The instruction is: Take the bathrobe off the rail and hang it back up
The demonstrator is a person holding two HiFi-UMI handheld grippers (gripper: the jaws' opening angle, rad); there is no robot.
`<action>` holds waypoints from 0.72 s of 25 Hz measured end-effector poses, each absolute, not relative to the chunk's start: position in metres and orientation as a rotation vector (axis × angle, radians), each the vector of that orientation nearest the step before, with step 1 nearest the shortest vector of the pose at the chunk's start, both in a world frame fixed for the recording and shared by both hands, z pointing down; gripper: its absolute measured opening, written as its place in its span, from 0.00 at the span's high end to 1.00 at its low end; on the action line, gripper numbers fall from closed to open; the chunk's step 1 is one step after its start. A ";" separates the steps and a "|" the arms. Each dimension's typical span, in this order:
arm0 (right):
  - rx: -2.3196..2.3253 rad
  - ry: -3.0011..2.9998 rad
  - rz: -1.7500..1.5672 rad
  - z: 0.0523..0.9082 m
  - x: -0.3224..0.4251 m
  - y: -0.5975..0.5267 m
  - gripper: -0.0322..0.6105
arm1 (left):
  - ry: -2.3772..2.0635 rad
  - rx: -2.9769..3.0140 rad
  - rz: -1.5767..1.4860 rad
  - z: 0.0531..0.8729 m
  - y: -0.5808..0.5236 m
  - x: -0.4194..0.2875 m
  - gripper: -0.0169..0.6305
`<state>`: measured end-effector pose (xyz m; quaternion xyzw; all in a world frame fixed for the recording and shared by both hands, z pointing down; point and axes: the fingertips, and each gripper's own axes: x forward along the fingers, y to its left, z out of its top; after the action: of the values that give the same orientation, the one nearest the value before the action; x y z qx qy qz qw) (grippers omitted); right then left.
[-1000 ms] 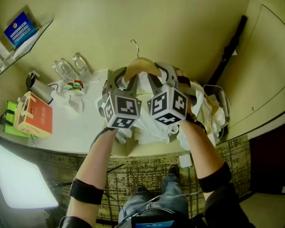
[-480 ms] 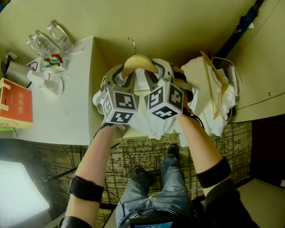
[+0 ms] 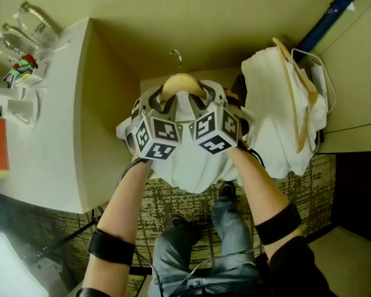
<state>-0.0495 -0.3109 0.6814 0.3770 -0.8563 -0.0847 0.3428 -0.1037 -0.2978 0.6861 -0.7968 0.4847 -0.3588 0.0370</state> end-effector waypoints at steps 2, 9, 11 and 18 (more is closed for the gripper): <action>0.974 -2.216 -0.195 0.713 -0.045 -0.317 0.69 | 1.482 -2.467 -1.121 0.719 -0.304 -0.099 0.74; 0.934 -2.170 -0.084 0.829 -0.036 -0.324 0.69 | 1.477 -2.580 -1.210 0.835 -0.310 -0.091 0.74; 0.926 -2.174 -0.036 0.862 -0.036 -0.325 0.69 | 1.462 -2.602 -1.241 0.866 -0.312 -0.090 0.74; 0.849 -2.172 0.080 0.957 -0.040 -0.331 0.69 | 1.433 -2.645 -1.342 0.959 -0.318 -0.093 0.75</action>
<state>-0.0403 -0.3310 0.9573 0.3347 -0.8558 0.0317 0.3933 -0.0932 -0.3180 0.9594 -0.8006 0.4338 -0.4063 -0.0761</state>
